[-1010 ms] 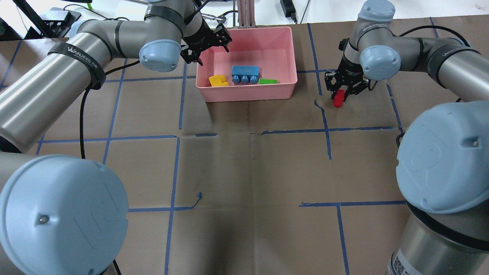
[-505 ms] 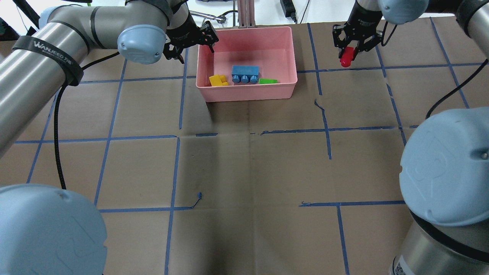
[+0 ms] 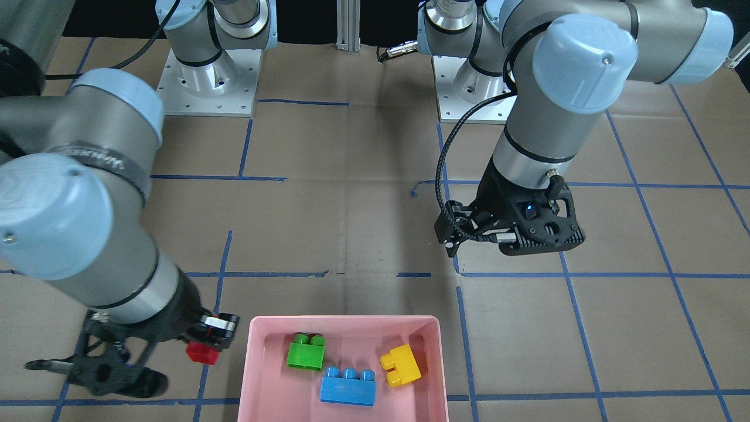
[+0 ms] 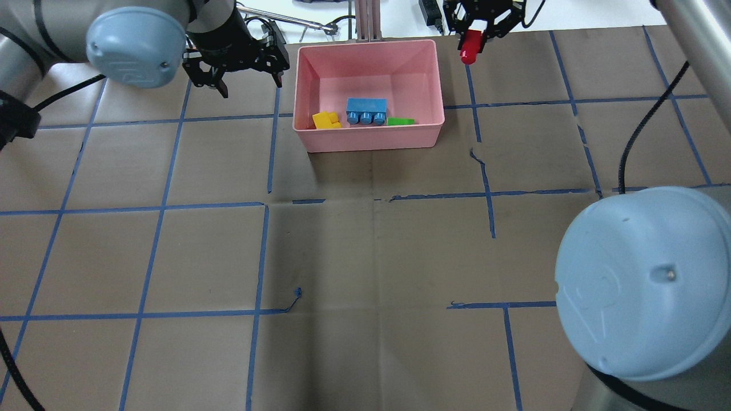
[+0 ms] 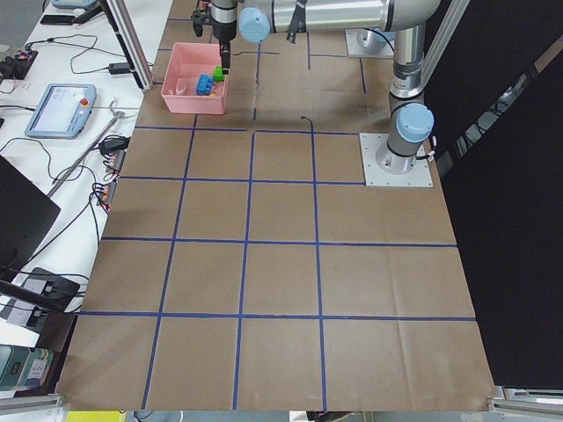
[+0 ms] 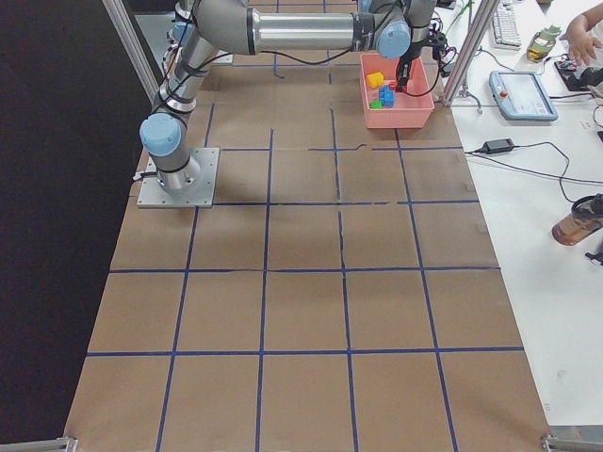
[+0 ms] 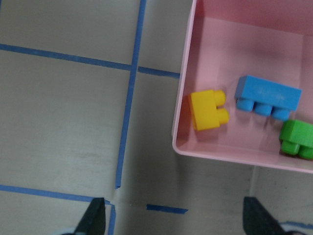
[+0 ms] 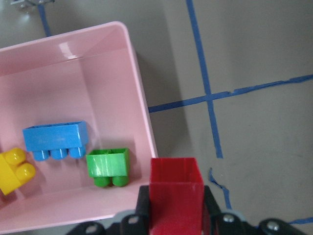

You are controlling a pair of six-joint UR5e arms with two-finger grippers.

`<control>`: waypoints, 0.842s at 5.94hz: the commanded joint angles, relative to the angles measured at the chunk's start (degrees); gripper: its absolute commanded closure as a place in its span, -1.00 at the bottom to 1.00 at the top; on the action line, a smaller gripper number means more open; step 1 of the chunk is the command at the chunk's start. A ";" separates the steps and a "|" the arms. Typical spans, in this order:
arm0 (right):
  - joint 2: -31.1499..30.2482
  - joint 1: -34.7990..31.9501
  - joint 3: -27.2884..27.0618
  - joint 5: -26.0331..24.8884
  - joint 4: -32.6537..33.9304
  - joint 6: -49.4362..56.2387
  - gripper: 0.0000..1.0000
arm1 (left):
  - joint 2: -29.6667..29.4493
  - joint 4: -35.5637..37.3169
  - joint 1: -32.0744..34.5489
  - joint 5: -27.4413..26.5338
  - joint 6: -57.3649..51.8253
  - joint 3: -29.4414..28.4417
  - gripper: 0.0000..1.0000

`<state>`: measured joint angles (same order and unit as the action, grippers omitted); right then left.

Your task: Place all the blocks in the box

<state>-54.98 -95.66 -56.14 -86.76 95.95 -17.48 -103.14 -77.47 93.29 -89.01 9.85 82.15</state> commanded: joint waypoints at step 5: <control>9.81 -4.80 -1.52 0.01 7.76 -4.93 -0.98 | 10.06 -7.08 -0.31 -1.70 -3.96 3.80 -0.99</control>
<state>-45.45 -100.44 -57.44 -86.75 103.54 -22.57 -93.99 -84.48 92.68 -90.61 5.74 85.02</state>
